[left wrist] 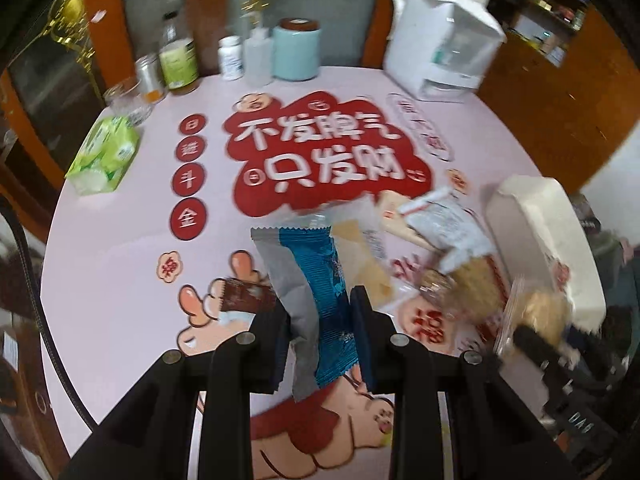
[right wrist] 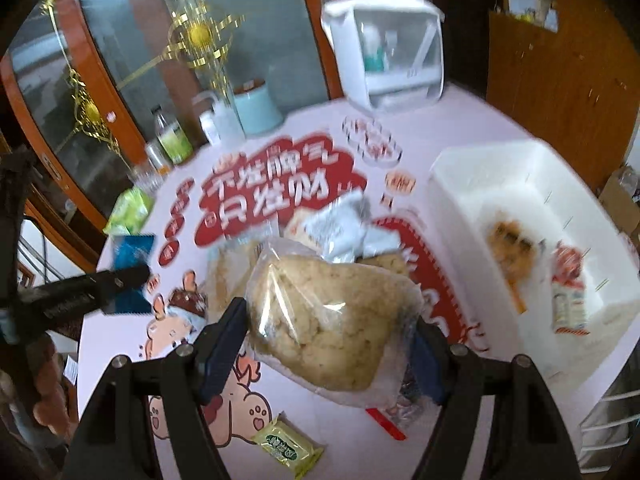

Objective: Organize snacks
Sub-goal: 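Carry the blue snack and cookie bag over the white tray and release both inside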

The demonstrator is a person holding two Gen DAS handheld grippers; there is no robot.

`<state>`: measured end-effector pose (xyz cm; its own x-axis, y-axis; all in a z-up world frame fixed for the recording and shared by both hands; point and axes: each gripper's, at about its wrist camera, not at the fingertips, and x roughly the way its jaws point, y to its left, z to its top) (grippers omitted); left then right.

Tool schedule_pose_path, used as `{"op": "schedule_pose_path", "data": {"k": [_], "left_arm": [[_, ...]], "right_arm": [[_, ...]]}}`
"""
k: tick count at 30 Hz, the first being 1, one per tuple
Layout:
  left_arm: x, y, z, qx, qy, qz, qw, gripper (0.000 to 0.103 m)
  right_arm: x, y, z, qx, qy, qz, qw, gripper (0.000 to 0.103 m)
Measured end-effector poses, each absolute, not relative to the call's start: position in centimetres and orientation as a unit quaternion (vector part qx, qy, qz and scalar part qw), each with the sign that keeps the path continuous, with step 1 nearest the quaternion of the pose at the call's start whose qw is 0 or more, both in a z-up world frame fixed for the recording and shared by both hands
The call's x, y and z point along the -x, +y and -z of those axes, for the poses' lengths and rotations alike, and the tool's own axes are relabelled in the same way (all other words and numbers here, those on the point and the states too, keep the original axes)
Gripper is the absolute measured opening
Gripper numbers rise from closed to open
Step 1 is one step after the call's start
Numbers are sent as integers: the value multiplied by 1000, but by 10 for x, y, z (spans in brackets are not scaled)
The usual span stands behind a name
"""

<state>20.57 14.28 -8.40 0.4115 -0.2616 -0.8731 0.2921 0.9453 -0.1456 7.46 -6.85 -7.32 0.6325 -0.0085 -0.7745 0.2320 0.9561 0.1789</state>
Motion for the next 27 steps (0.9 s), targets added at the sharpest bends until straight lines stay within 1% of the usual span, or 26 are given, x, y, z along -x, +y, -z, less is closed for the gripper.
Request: {"op": "schedule_pose_path", "data": {"k": [6,13,18,27], "left_arm": [[-183,107,61,-41,501,203,840,27],[-162,55,34,-64,477,241,843,27],[-150,7,20,-84,463,261,843,27],[-142,-96,15,-119,455,285,835,27]], "right_arm": [[-48,-80,38,-122,374,82,916,74],[-22,-117,17,-128,335,104,928,74],[-6,-154,12,-137,315,122,931,74],[8,-243,18,-157,305,162,925,74]]}}
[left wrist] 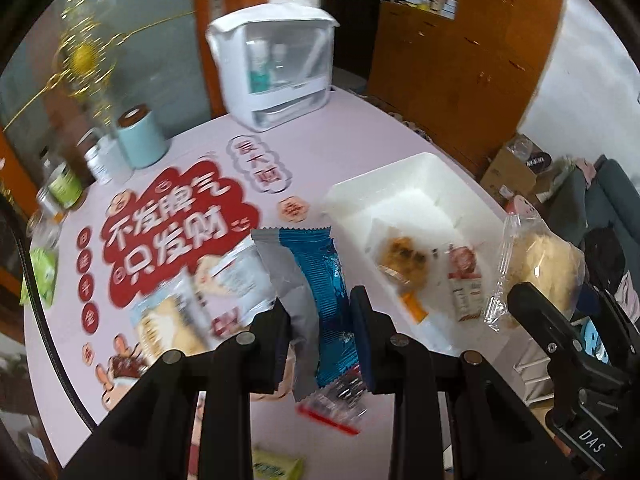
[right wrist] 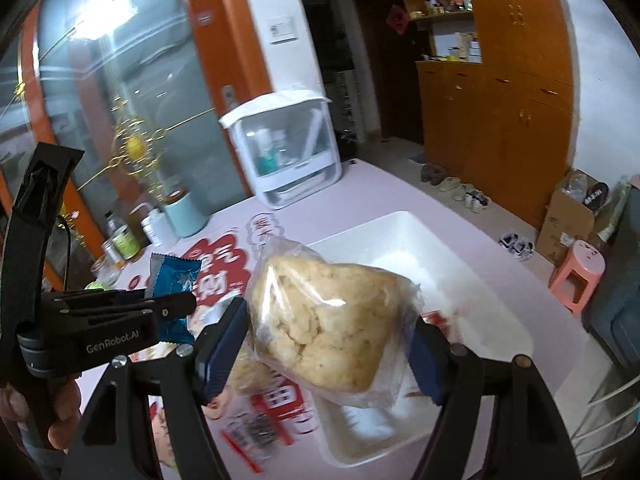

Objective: Organize snacks
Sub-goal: 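Carry the blue snack and cookie bag over the white tray and release both inside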

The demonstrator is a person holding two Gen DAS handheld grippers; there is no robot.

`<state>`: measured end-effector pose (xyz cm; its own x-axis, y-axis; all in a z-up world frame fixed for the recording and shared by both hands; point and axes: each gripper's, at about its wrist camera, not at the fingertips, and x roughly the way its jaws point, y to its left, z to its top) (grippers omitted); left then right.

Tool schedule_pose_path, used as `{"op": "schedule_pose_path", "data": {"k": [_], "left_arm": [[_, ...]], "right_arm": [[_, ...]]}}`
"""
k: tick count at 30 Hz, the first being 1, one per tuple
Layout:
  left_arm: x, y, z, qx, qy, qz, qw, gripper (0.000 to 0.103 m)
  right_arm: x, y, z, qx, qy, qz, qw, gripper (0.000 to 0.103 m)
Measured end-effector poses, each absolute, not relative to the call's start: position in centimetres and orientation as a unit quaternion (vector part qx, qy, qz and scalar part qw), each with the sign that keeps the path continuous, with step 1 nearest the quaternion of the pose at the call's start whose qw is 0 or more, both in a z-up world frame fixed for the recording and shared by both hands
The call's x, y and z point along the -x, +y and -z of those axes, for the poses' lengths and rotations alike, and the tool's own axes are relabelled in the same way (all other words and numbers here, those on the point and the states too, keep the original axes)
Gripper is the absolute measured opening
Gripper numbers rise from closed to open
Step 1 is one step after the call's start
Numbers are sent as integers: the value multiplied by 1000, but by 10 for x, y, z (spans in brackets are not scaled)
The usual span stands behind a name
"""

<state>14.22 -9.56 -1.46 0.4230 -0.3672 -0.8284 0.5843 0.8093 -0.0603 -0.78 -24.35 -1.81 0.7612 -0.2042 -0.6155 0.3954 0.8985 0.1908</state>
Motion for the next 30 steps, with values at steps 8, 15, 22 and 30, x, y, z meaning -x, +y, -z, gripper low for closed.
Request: {"op": "schedule_pose_path", "data": {"k": [8,15,22,30], "left_arm": [[-144,-198,29,-143,465,301,820,27],[-150,-262,50,-154,478,301,811,27],[-163,-297,75,-151,499,283,805,27],[-167,-302,95,-161,520,260,798,28]], "right_arm": [[4,-319,46,-176,325,188,910,74],[-4,-354,75,-180,358,190,896,74],[-14,-371,94,-184,385,179,886,75],[-30,-379,113,-190,417,160,874,75]]}}
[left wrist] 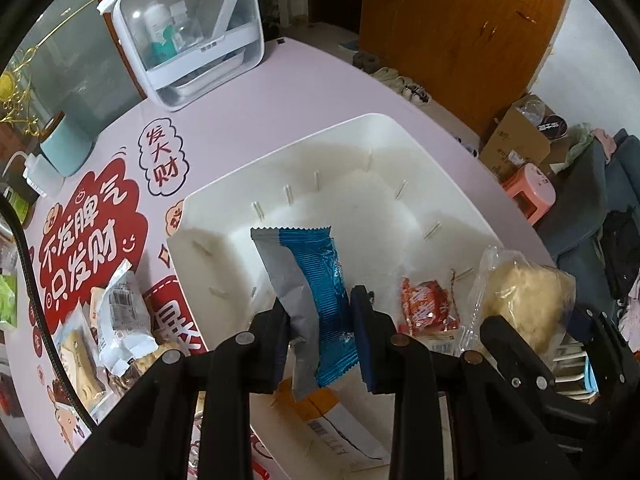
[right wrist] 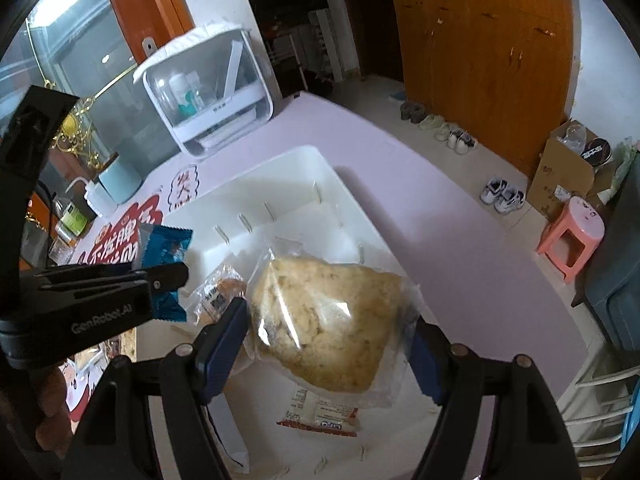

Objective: Organize snacks
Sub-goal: 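Carry the blue snack and cookie bag over the white tray and release both inside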

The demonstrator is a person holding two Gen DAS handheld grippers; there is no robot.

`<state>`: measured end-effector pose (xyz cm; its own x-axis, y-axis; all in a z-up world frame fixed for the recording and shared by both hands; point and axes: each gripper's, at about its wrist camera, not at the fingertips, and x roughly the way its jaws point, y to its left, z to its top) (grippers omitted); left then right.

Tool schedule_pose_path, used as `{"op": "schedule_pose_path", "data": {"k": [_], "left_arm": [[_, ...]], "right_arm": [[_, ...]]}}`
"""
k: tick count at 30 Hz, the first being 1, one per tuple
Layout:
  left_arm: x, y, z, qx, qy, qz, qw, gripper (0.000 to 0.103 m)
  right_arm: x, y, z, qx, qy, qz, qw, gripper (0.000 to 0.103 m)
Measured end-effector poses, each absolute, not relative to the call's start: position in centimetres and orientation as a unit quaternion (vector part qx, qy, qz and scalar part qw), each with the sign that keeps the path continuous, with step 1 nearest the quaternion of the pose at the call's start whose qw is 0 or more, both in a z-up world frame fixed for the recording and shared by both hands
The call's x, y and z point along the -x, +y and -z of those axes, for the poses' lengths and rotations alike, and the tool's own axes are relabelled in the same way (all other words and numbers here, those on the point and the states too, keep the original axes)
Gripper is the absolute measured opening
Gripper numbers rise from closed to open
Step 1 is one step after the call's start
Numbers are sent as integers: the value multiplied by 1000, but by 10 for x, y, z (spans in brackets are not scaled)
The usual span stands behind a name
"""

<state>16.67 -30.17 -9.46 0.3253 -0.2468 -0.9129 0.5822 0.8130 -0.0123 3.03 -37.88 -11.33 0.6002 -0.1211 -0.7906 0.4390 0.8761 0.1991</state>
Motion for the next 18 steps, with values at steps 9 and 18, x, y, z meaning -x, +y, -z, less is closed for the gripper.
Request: {"op": "schedule_pose_path", "data": {"k": [9,18], "left_arm": [[-166,-291,95,-151,518,252,804,95],[-161,-282,93,-155,526,241,801,95]], "right_arm": [[-39,-365,119,-152,437,155,873,80],[-31,-355,105,-126,415,166,886,91]]}}
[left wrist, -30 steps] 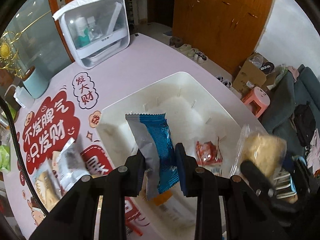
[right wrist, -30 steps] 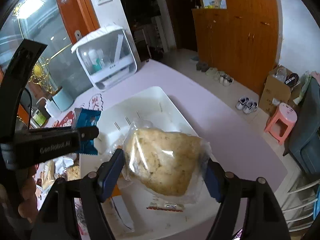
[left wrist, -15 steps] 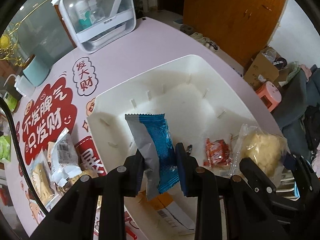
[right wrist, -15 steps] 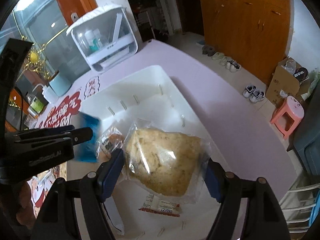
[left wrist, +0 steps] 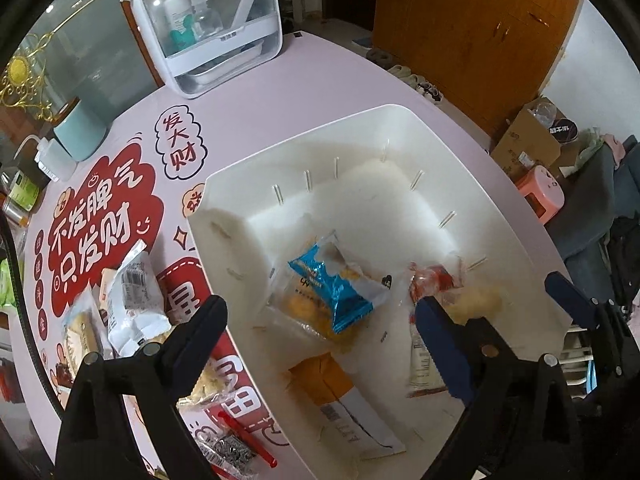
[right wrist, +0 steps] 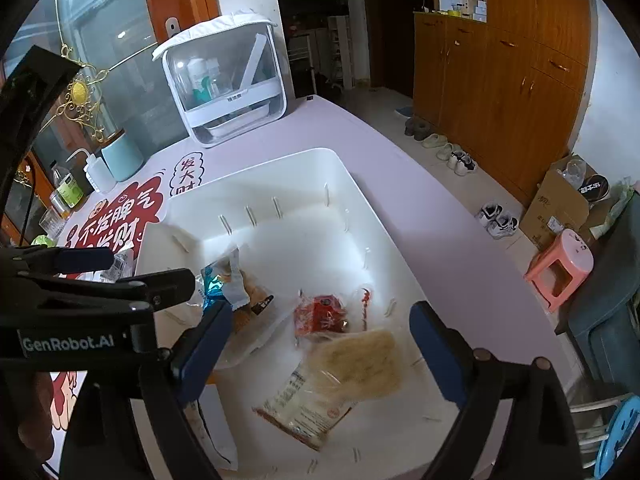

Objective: Organize snacks
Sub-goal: 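Carry the blue snack and cookie bag over the white tray and release both inside, then withdraw both tools from the tray back toward the snack pile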

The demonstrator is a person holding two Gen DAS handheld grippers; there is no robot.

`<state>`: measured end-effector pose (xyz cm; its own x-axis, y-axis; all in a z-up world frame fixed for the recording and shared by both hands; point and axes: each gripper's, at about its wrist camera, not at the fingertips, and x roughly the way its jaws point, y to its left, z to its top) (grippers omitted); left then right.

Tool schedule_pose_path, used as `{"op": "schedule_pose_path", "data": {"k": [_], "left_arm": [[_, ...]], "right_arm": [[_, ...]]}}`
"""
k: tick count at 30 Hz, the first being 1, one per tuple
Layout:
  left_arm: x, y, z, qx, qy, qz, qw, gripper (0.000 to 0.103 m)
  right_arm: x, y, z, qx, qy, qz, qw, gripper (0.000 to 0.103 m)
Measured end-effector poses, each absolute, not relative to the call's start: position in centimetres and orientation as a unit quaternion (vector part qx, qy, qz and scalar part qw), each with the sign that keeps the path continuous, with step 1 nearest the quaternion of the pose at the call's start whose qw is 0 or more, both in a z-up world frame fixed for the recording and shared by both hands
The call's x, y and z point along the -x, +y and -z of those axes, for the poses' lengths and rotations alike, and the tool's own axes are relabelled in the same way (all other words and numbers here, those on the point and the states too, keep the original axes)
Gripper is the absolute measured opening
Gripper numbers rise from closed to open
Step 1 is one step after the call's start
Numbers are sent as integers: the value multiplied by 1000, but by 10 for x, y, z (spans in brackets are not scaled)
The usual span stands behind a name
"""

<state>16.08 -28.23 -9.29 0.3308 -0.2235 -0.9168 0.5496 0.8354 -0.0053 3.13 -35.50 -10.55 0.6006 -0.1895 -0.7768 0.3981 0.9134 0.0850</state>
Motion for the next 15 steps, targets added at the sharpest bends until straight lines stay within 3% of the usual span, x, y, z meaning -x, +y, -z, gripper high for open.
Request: {"op": "schedule_pose_path", "data": {"k": [15], "left_arm": [[-140,-252,70,-154,507,244,812,95]], "right_arm": [[-20,-333,89,-121,406,166,891,91]]}}
